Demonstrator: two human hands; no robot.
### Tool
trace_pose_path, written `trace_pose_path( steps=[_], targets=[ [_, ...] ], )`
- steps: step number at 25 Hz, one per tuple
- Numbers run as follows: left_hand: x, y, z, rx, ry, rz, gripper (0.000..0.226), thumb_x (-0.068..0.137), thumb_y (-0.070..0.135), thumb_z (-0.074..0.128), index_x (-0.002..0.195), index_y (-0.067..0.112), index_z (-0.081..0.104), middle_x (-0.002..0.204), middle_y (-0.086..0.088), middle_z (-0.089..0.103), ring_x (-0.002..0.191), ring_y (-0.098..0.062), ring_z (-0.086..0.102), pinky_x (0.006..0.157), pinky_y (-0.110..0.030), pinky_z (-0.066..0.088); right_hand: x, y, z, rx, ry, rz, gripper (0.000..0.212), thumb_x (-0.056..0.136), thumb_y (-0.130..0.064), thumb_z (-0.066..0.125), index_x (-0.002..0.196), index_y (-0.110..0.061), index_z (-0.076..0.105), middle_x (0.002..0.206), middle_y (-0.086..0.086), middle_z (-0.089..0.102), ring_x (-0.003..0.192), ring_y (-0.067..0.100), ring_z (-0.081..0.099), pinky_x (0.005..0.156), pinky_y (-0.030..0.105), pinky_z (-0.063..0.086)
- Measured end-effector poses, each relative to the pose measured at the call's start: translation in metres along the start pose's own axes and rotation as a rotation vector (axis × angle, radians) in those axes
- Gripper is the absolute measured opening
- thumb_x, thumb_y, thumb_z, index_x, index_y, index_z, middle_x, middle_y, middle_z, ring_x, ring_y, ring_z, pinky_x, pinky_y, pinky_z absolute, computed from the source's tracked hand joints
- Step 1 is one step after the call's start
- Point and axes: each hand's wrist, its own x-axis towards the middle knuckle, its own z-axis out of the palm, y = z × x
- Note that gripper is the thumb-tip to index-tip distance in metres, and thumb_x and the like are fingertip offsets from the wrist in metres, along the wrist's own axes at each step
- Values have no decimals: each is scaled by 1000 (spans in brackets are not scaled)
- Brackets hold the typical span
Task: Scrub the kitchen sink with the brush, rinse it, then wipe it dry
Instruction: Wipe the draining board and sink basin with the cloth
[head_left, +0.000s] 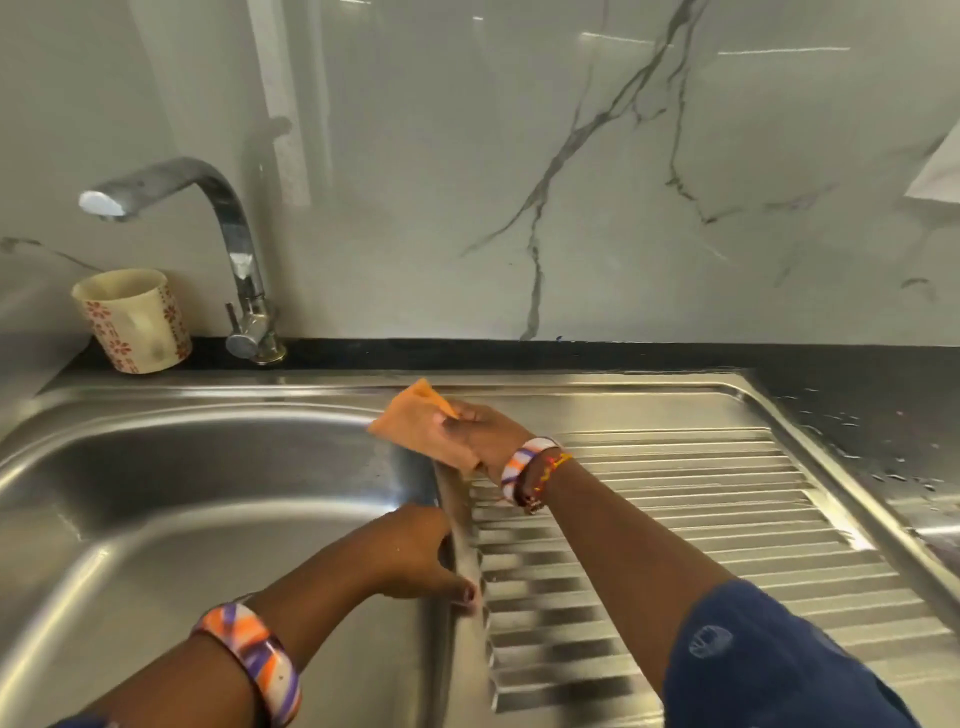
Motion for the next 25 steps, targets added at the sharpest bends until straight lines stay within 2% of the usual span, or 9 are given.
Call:
trace_pose_path(
  steps=[3,5,6,9,11,13,15,21,25],
  targets=[
    [1,28,-4,194,-140,-75,24,89,28,62,106,10,64,106,-5,65,100,-19,64,70,-19,42,-54,4,-68,357,191,-63,37,75,-25,71,106,-10,59,83,-1,72,69,11,66,57,22,54],
    [8,36,-2,157,-252,-150,18,92,16,57,102,4,66,102,-9,67,98,-22,68,67,-19,49,-91,6,-129,357,405,-153,66,47,-51,84,96,-14,62,74,-7,73,66,9,69,54,23,55],
    [11,37,-1,142,-288,-175,15,92,12,56,99,3,66,101,-11,68,86,-19,70,64,-17,51,-104,10,-159,267,570,-132,73,43,-60,82,97,-15,64,74,-8,73,71,11,70,58,24,55],
    [17,38,1,128,-317,-256,11,93,7,55,93,4,66,91,-12,71,52,-4,58,56,-15,51,-132,46,-248,-162,878,12,59,75,-63,63,114,-20,64,100,-2,70,111,29,61,92,40,48],
    [20,36,4,111,-304,-300,17,93,5,52,78,10,61,68,-3,62,42,0,54,50,-12,48,-142,71,-279,-443,851,229,72,71,-79,50,119,-26,61,117,11,64,119,37,53,104,52,38],
    [21,37,6,113,-284,-307,14,92,6,52,93,0,65,71,-5,64,46,-2,55,50,-12,48,-150,77,-279,-756,715,429,53,90,-56,46,130,-23,53,134,17,51,129,38,42,110,52,29],
    [21,37,6,107,-268,-294,25,91,8,54,109,-6,62,91,-12,71,57,-9,59,55,-14,51,-140,79,-270,-957,697,411,38,98,-33,43,134,-21,48,137,15,47,131,36,39,110,49,28],
    [16,33,6,-37,-214,-240,26,92,11,57,112,-6,60,108,-18,68,82,-16,64,67,-17,55,-103,80,-209,-868,671,331,38,98,-34,39,133,-22,47,131,13,53,122,34,49,105,47,36],
    [8,16,15,-221,-129,-145,17,90,12,61,103,0,61,92,-13,70,77,-19,69,62,-19,57,-80,58,-123,-927,645,240,33,97,-31,42,128,-22,51,125,10,57,116,31,53,100,41,40]
  ],
)
